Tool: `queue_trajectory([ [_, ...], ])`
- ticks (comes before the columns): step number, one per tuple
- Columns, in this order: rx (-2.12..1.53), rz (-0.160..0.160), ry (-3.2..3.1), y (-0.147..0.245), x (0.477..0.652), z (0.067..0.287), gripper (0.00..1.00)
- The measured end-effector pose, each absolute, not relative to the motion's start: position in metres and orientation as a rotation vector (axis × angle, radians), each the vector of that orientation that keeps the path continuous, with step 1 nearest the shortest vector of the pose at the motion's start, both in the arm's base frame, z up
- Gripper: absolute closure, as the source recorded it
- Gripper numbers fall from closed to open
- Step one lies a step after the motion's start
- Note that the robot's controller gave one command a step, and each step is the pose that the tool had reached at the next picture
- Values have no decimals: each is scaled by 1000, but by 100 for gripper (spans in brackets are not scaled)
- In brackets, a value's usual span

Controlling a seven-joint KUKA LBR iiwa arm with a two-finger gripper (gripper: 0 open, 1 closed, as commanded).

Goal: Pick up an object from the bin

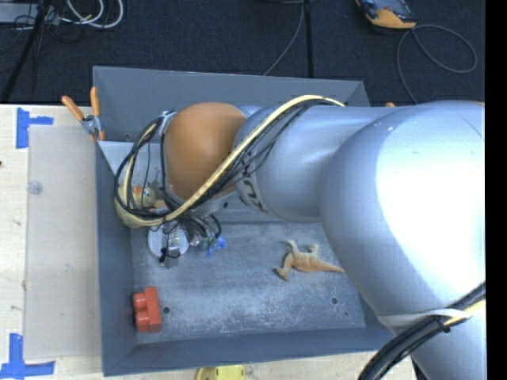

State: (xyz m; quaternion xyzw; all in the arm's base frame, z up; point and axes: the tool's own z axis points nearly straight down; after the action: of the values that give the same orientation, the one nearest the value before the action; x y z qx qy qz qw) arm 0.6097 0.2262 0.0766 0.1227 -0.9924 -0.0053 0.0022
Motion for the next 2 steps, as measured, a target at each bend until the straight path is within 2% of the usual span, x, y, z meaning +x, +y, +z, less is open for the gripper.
queue_trajectory([
  [2,381,-9,-3110,224,609,106,100],
])
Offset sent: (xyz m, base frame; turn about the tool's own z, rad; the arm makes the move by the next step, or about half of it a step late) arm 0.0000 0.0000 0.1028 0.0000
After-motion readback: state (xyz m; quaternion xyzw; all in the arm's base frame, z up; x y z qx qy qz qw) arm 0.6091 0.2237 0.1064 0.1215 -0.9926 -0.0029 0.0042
